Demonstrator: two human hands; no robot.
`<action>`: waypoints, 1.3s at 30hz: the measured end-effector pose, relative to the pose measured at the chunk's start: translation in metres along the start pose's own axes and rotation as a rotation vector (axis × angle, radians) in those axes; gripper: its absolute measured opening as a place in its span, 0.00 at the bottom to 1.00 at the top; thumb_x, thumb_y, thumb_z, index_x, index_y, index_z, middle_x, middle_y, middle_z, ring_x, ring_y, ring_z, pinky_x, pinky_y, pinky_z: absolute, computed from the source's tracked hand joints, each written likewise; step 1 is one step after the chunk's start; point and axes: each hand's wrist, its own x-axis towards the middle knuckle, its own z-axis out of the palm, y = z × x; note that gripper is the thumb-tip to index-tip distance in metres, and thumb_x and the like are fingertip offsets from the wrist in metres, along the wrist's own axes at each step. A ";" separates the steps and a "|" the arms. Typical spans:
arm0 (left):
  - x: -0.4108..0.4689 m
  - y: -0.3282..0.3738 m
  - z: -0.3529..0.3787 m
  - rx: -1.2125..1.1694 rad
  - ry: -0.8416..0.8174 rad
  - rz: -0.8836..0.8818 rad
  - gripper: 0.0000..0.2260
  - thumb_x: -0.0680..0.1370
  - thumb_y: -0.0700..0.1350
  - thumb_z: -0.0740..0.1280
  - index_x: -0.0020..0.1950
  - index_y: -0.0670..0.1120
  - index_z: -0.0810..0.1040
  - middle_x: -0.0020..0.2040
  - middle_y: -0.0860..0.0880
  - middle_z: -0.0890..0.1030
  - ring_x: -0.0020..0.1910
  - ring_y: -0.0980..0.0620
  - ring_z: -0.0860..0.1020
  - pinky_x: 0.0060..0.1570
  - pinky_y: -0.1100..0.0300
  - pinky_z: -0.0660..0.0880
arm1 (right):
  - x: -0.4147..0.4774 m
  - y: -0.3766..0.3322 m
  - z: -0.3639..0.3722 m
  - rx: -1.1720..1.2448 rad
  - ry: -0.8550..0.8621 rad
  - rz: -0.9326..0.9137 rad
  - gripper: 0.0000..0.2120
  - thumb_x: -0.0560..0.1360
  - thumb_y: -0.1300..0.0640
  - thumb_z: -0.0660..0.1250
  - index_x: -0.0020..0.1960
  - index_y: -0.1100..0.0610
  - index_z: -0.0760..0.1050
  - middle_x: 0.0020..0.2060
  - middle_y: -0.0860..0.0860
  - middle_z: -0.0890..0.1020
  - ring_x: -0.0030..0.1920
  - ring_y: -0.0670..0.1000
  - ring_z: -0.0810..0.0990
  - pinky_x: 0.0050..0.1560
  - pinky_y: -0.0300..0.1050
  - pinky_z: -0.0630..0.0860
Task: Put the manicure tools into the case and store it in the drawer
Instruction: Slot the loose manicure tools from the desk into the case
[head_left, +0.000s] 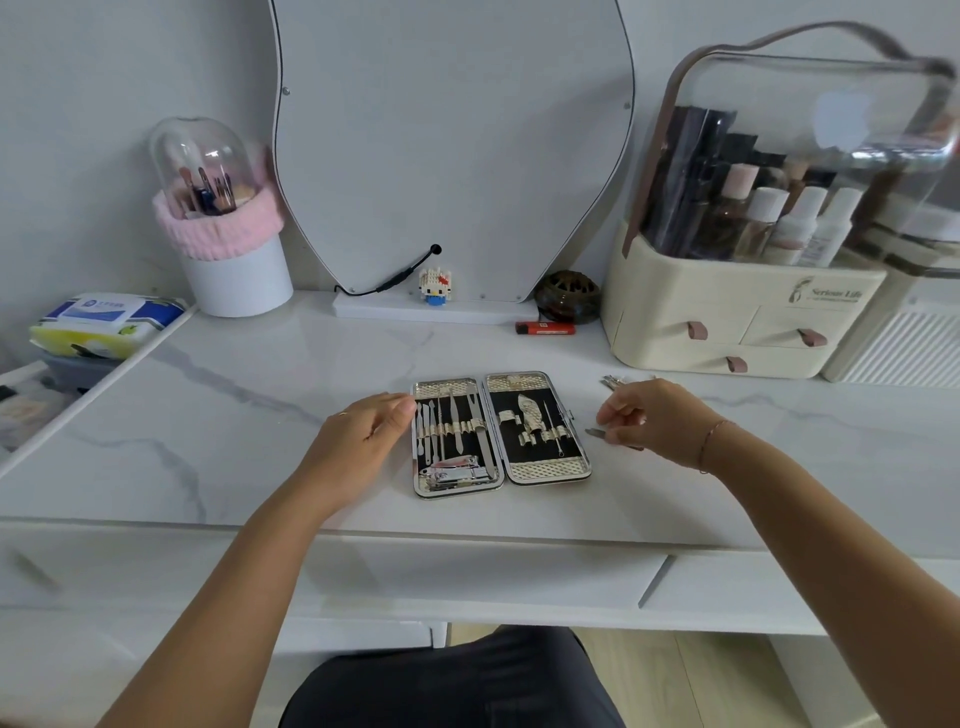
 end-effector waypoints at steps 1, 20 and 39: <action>0.000 0.000 0.000 -0.001 -0.004 -0.002 0.22 0.78 0.60 0.53 0.64 0.53 0.76 0.63 0.59 0.74 0.63 0.59 0.70 0.59 0.63 0.62 | -0.001 0.000 0.000 0.005 -0.006 0.001 0.04 0.70 0.62 0.72 0.44 0.56 0.80 0.32 0.45 0.79 0.31 0.41 0.76 0.33 0.25 0.70; 0.007 0.000 -0.006 -0.050 -0.056 -0.047 0.24 0.75 0.65 0.51 0.63 0.58 0.76 0.59 0.62 0.75 0.63 0.58 0.71 0.60 0.61 0.64 | 0.024 -0.030 0.003 0.394 0.047 0.032 0.04 0.74 0.58 0.68 0.43 0.59 0.80 0.29 0.49 0.80 0.25 0.44 0.71 0.28 0.34 0.69; 0.041 -0.011 0.006 0.169 -0.025 0.108 0.27 0.74 0.68 0.47 0.63 0.60 0.76 0.64 0.61 0.75 0.67 0.58 0.66 0.69 0.52 0.58 | 0.111 -0.092 0.045 0.412 -0.164 0.080 0.05 0.69 0.59 0.74 0.38 0.58 0.78 0.30 0.53 0.81 0.25 0.45 0.73 0.26 0.34 0.71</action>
